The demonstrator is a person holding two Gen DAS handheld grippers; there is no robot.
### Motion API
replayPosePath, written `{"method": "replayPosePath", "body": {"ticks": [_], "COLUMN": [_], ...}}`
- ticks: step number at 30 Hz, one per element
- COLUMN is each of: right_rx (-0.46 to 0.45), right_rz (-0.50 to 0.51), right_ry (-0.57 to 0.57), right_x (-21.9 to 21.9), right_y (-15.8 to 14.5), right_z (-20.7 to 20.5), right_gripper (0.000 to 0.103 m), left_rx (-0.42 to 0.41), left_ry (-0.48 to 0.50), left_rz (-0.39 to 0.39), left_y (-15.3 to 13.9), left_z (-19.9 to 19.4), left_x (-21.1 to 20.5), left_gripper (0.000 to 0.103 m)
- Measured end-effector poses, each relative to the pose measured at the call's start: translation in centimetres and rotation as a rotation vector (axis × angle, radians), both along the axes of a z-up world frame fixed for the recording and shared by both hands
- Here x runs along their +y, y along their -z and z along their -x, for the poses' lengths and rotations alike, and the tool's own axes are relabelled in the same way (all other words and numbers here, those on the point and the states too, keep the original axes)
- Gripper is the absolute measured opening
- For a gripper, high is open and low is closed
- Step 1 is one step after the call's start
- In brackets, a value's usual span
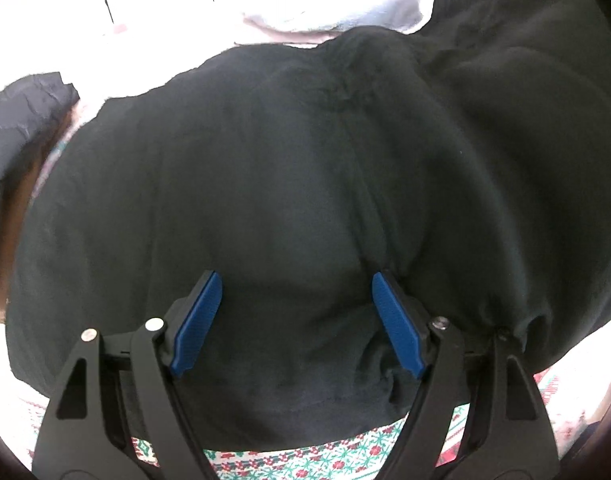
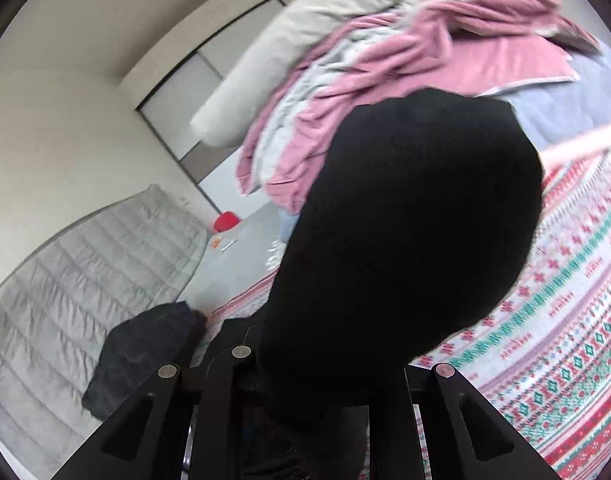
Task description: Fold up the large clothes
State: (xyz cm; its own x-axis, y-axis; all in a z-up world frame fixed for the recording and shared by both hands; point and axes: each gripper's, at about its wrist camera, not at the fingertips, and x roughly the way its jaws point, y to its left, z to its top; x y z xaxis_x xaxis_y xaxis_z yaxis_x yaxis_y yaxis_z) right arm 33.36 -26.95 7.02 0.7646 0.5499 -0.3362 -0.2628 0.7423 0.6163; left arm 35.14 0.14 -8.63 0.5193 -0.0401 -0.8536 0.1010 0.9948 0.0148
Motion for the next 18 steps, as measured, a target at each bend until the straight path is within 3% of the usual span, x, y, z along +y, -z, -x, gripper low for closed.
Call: {"method": "replayPosePath", "body": {"ticks": [4,7,10,14,16,18], "right_rx": [-0.021,-0.018,-0.002,-0.007,-0.005,-0.006], "right_rz": [0.004,0.010,0.001,-0.016,-0.028,-0.026], "right_ry": [0.011,0.027,0.029,0.048,0.058,0.067], "right_x": [0.0,-0.1,0.3,0.3,0.2,0.4], "right_y": [-0.5,-0.5,-0.2,-0.5,-0.4,-0.4], "right_z": [0.3,0.2,-0.1,0.1,0.1,0.1], "right_gripper": [0.019,0.019,0.019,0.019,0.019,0.019], "left_rx": [-0.009,0.006,-0.018,-0.003,-0.047,-0.035], "left_ry": [-0.020,0.013,0.030,0.013,0.063,0.097], "left_rz": [0.003,0.028,0.003,0.060,0.043,0.013], "left_y": [-0.8,-0.1,0.4,-1.0,-1.7,-0.6], "left_z": [0.1,0.2,0.2,0.6,1.4,2.2], "left_x": [1.1,0.7,0.1,0.8,0.3,-1.0], "left_gripper": [0.078,0.078,0.078,0.078,0.078,0.078]}}
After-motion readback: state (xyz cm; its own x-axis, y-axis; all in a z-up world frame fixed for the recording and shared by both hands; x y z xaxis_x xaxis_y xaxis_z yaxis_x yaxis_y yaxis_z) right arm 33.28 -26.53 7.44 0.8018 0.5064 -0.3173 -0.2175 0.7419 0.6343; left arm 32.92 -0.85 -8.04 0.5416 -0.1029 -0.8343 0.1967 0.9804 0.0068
